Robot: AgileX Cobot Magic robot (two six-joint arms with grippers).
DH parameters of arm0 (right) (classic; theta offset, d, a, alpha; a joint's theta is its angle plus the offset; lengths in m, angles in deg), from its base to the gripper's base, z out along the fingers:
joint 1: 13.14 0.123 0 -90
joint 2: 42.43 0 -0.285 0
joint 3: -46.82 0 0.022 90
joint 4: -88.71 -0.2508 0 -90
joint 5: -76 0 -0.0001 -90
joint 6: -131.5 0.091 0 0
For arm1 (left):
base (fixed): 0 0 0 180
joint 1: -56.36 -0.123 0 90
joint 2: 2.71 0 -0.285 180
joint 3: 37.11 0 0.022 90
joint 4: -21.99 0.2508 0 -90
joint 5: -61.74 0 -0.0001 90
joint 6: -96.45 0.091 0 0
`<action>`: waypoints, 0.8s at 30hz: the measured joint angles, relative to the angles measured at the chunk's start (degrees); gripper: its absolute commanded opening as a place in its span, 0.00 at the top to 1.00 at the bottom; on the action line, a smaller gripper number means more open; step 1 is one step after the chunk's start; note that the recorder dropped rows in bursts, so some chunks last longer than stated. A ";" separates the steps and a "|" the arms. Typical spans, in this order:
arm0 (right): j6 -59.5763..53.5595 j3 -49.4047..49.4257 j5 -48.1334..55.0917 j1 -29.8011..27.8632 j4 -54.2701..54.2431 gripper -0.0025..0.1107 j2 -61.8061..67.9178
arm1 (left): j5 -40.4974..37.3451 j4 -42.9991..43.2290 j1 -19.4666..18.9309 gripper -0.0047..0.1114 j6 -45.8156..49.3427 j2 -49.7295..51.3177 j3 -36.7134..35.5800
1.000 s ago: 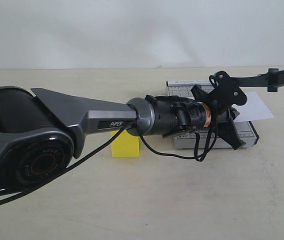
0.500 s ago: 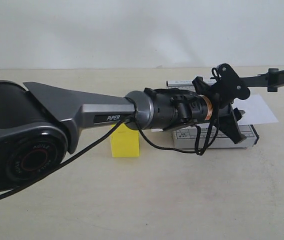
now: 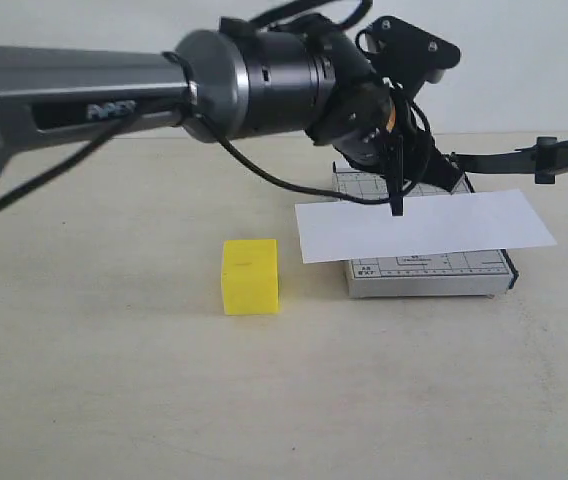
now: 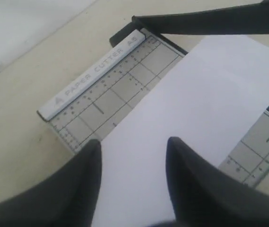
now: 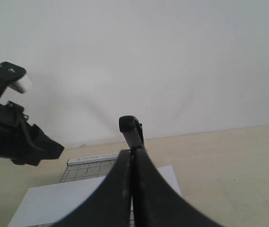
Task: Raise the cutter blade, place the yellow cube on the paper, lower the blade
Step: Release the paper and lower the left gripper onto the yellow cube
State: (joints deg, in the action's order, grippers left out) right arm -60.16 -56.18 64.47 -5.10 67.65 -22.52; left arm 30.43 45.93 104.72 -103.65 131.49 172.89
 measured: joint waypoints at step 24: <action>0.21 0.00 0.00 0.00 0.00 0.98 0.00 | -18.33 5.68 -0.08 0.59 -35.00 -18.15 -24.34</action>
State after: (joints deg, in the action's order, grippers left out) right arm -59.95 -56.18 64.47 -5.10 67.65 -22.52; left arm 12.10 51.61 104.63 -138.66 113.33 148.55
